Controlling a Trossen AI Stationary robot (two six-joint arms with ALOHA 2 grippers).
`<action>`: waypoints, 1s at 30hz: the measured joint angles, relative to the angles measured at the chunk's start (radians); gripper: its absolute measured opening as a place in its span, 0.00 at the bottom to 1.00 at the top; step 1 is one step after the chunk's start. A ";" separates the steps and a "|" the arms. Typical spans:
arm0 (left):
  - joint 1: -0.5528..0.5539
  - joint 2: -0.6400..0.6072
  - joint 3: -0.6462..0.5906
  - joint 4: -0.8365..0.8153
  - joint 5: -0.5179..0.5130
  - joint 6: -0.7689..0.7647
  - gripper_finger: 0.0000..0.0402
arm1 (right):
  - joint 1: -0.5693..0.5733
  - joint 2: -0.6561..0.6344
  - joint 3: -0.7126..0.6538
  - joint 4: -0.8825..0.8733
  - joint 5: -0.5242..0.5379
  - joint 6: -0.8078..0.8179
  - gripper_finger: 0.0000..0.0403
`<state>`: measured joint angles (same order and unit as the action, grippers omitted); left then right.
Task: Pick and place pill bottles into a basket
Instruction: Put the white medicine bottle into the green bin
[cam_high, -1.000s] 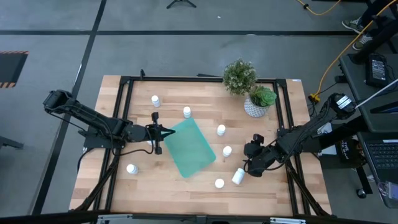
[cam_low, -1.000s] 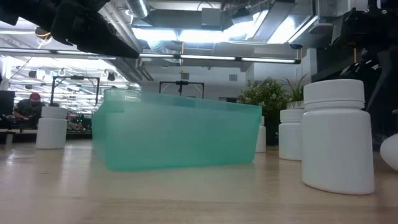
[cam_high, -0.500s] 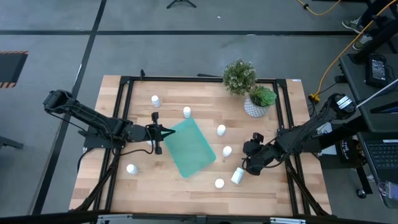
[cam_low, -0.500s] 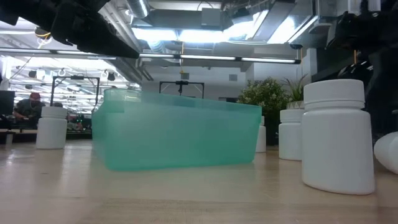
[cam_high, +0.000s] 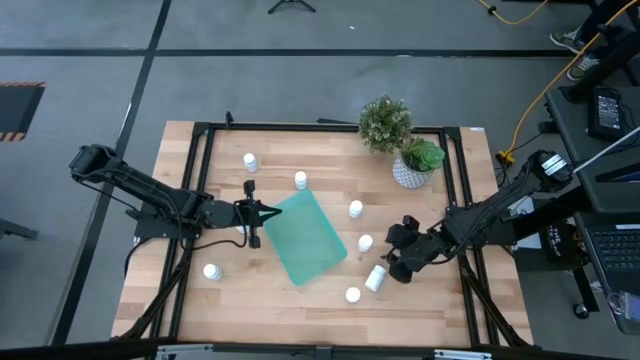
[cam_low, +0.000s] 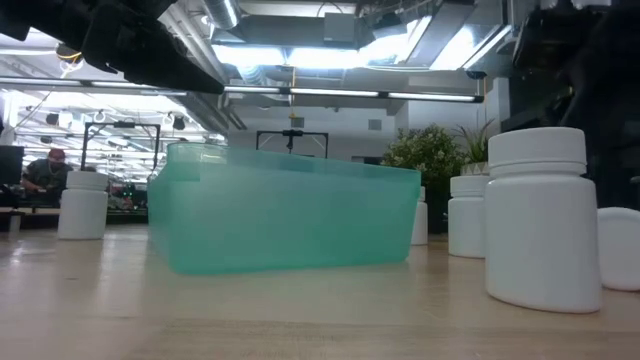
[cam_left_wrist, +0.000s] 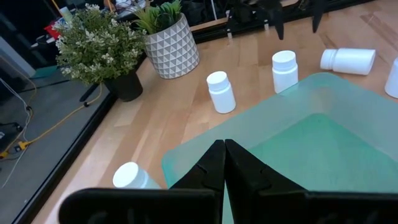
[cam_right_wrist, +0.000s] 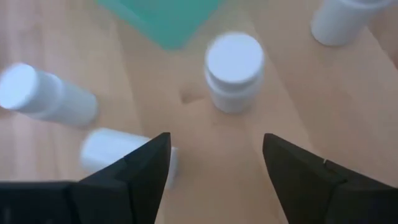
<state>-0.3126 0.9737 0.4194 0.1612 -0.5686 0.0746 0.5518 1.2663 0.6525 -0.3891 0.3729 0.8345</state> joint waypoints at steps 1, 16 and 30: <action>0.000 0.000 0.000 0.000 0.000 0.000 0.01 | 0.000 0.000 0.000 0.018 0.000 0.000 0.64; 0.000 0.000 0.000 0.005 0.000 0.000 0.01 | 0.021 0.000 0.069 0.193 -0.034 -0.058 0.64; 0.000 0.000 0.000 0.053 0.000 0.016 0.01 | 0.080 0.084 0.371 -0.132 -0.034 0.123 0.53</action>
<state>-0.3122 0.9737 0.4198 0.2142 -0.5686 0.0902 0.6317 1.3502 1.0237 -0.5215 0.3385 0.9576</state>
